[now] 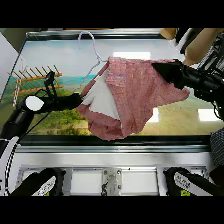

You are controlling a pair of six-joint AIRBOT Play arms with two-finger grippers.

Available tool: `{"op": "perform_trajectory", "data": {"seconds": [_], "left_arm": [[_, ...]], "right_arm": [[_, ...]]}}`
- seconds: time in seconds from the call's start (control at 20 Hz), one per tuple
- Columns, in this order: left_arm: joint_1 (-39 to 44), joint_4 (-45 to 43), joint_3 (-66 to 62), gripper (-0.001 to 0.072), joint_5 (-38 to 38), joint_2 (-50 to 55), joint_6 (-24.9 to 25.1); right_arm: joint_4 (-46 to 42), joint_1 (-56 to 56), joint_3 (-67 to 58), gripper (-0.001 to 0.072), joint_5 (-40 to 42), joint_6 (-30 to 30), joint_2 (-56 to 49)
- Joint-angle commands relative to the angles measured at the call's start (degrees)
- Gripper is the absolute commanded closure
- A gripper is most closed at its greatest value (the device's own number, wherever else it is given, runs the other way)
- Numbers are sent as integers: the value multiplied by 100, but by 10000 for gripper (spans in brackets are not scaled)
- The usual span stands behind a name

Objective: Fold the clothes and pants, and hang the long-sleeved shirts on hangers.

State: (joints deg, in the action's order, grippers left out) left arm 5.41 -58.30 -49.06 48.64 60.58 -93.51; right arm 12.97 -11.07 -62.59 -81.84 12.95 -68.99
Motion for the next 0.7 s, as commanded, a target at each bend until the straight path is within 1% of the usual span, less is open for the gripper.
{"op": "perform_trajectory", "data": {"seconds": [0.0,0.1,0.25,0.45,0.65], "left_arm": [[-271,-66,2,691,144,-4,170],[-424,-66,0,692,153,-4,245],[-669,-85,-186,692,409,-2,358],[-704,-553,-553,692,444,-2,369],[-706,-1021,-605,692,647,-2,304]], "right_arm": [[393,-4,-4,696,-9,-109,4],[350,-42,-4,696,-4,-111,2],[330,-131,-4,697,-24,-111,4],[310,-133,-4,696,-68,-111,4],[308,-133,-4,697,-70,-111,4]]}}
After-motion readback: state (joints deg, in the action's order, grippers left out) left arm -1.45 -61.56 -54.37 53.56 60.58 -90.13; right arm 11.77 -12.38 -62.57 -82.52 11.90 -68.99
